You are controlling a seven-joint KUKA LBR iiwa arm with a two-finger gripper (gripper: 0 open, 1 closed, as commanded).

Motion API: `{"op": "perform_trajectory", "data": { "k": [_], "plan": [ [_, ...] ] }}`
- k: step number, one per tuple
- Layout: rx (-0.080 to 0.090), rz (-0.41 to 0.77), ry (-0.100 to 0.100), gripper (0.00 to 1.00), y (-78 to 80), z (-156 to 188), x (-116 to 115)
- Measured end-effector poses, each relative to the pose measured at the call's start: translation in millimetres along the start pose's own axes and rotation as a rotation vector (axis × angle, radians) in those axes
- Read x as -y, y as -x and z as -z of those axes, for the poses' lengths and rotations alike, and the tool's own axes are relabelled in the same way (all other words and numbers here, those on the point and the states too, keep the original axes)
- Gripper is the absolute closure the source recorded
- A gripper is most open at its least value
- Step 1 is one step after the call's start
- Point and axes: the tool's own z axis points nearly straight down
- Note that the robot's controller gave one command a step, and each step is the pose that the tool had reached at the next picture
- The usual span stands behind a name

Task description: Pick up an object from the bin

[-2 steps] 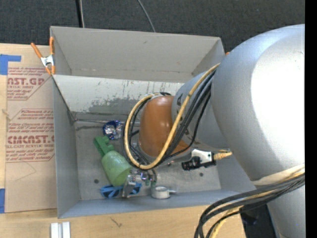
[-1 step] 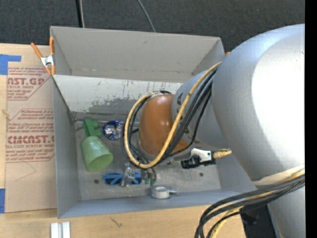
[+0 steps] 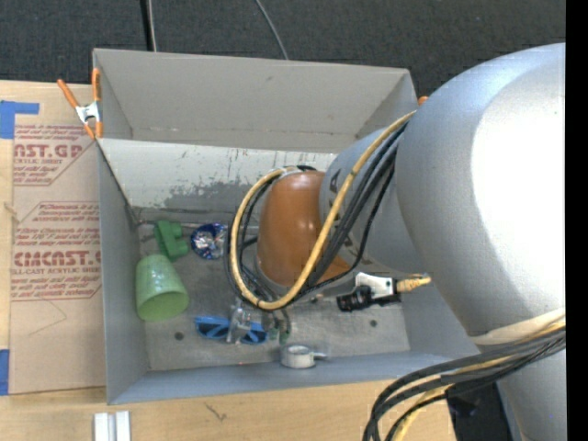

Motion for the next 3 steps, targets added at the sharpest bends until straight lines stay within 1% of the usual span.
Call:
{"op": "perform_trajectory", "data": {
  "k": [2, 3],
  "plan": [
    [-0.001, 0.001, -0.001, 1.0, -0.7, 17.8, -0.9],
    [-0.002, 0.002, -0.002, 1.0, -1.0, 18.1, -1.0]
  ]
}}
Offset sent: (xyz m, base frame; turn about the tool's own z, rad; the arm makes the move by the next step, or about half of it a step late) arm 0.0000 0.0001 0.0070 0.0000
